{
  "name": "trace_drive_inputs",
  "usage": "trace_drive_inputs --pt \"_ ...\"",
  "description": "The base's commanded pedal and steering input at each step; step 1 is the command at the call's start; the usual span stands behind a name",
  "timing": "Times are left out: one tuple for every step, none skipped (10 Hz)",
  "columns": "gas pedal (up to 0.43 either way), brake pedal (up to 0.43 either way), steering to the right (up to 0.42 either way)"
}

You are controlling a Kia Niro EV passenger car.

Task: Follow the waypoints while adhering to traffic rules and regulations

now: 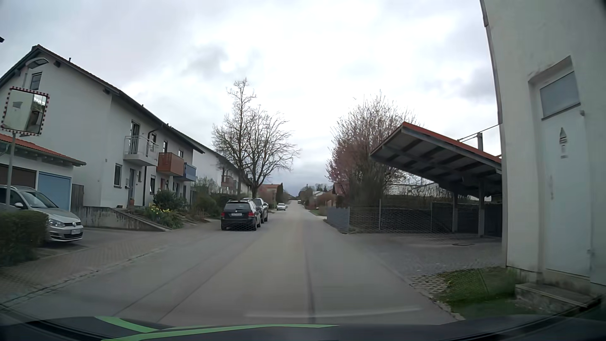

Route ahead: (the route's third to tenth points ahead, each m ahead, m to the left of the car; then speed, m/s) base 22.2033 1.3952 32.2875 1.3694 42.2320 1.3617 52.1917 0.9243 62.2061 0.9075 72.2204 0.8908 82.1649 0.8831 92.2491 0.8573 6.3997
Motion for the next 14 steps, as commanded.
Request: trace_drive_inputs --pt "0.130 0.000 0.003" --pt "0.130 0.000 0.004" --pt "0.130 0.000 0.004" --pt "0.130 0.000 0.004" --pt "0.150 0.000 0.003" --pt "0.150 0.000 0.004" --pt "0.150 0.000 0.004" --pt "0.150 0.000 0.004" --pt "0.157 0.000 0.003" --pt "0.157 0.000 0.004" --pt "0.157 0.000 0.004" --pt "0.157 0.000 0.004" --pt "0.157 0.000 0.004" --pt "0.157 0.000 0.003"
